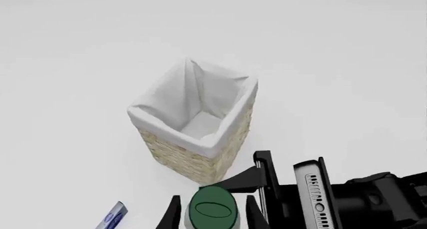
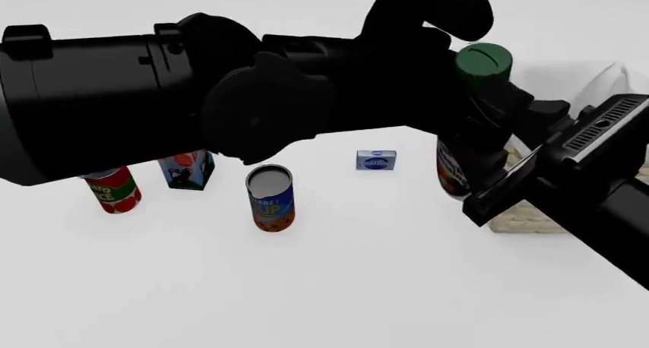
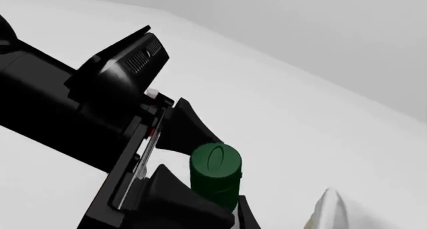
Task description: Pick the salad dressing and place it in the basket.
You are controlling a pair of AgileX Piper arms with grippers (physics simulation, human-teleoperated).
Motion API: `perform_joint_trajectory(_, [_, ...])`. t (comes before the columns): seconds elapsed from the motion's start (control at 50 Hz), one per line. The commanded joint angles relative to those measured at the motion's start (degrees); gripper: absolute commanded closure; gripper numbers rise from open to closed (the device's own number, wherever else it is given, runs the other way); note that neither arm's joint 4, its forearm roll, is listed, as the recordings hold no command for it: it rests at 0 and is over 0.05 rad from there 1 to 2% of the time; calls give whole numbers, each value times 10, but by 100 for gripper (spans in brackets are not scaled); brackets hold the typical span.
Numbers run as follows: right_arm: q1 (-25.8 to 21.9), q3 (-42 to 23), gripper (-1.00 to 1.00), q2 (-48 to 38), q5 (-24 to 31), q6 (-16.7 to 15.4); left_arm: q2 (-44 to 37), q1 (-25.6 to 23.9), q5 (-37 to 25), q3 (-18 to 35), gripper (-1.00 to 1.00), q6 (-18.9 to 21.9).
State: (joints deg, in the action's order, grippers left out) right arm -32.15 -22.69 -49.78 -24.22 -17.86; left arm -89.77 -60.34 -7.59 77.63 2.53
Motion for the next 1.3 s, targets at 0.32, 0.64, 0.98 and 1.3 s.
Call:
perform_joint_trajectory(0.32, [-7,6,100,-1,-12,10,80,1,-59,72,-100,-21])
perform_joint_trajectory(0.64, [-5,7,100,18,-10,20,248,78,-31,3,-100,-38])
perform_joint_trajectory(0.98, [-9,4,100,43,2,19,409,221,61,-174,-100,20])
perform_joint_trajectory(1.3, [-10,4,100,74,8,28,577,382,165,-427,-100,18])
